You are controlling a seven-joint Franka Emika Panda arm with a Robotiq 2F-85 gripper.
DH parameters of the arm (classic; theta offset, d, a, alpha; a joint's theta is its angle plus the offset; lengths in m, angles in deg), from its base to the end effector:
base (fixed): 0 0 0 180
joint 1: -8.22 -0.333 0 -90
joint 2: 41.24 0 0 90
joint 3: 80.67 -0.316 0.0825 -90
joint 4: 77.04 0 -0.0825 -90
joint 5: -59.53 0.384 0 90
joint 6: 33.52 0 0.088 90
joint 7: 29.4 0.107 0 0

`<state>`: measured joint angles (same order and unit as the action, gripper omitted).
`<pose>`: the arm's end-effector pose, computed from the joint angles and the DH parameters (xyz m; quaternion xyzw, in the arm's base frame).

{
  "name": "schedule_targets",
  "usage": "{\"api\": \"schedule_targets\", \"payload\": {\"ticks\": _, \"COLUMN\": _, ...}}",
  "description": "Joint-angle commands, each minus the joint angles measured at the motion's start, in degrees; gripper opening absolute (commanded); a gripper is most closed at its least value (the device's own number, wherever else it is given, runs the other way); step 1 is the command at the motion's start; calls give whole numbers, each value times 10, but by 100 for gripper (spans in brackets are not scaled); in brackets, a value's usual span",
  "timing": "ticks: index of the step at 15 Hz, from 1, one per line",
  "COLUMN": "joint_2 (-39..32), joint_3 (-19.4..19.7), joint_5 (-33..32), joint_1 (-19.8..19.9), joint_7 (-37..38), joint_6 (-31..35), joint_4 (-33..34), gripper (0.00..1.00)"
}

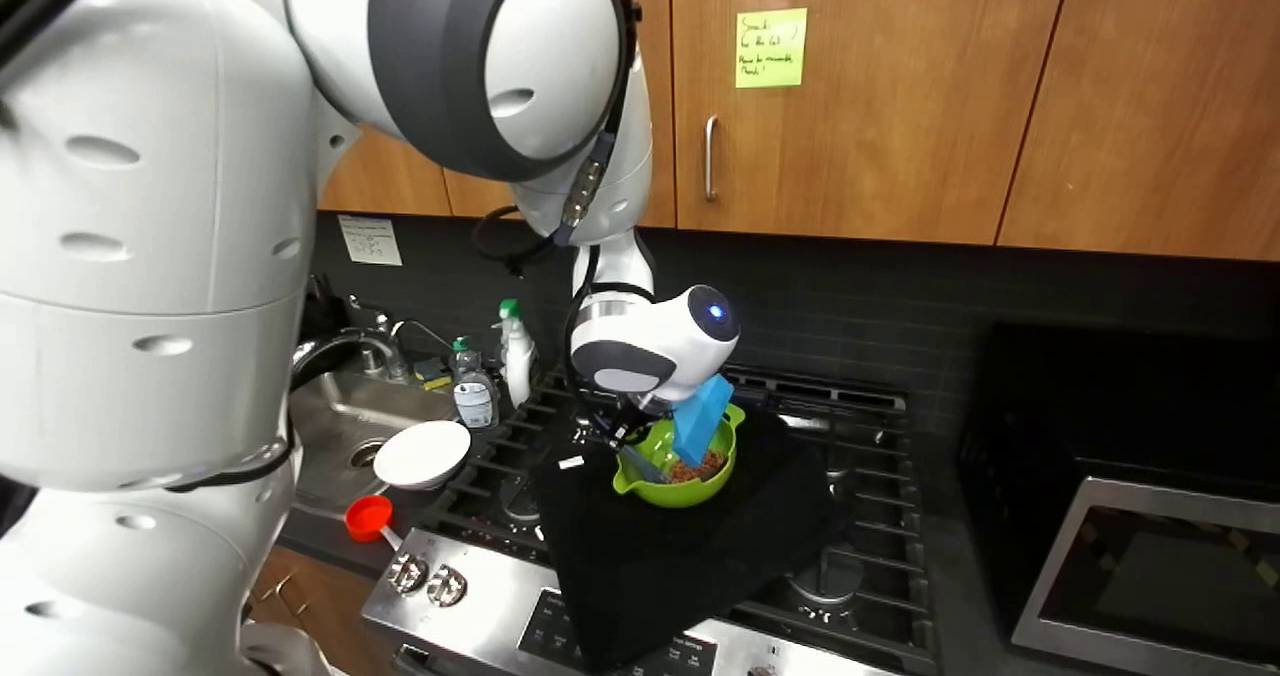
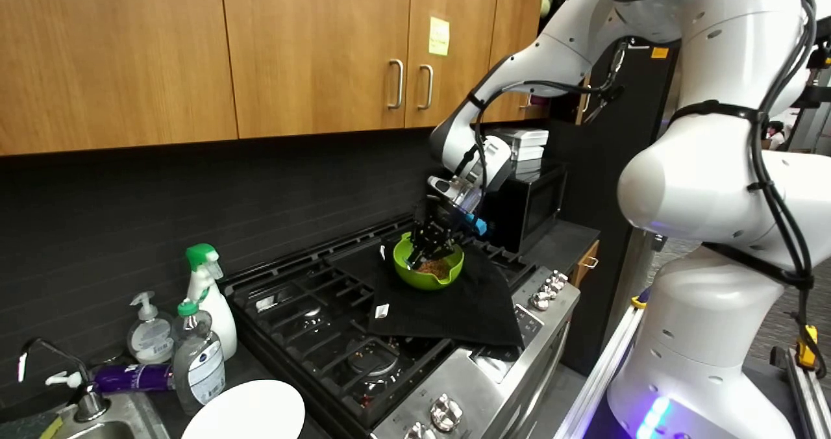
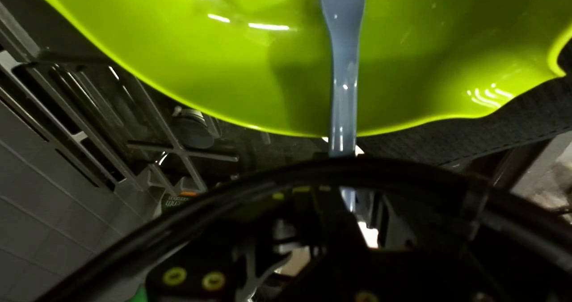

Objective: Use the blue fork to stir the contents in the light green bowl.

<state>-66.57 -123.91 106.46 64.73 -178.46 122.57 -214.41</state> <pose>0.4736 -0.1155 0.1729 -0.6830 -0.6660 -0.2849 0.0939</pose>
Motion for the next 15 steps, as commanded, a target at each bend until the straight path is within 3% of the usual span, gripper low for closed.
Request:
{"api": "schedule_targets", "payload": {"ticks": 1, "joint_2": -8, "joint_3": 7, "joint_5": -40, "joint_1": -12, "joint_7": 0, "joint_6": 25, "joint_4": 7, "gripper": 5}}
{"api": "schedule_targets", "payload": {"ticks": 9, "joint_2": -78, "joint_3": 94, "joint_5": -116, "joint_1": -61, "joint_7": 11, "joint_6": 38, "joint_4": 90, "gripper": 5}}
{"api": "schedule_targets", "payload": {"ticks": 15, "joint_2": -124, "joint_3": 103, "joint_5": -106, "joint_1": -56, "joint_7": 2, "joint_6": 39, "joint_4": 116, "gripper": 5}}
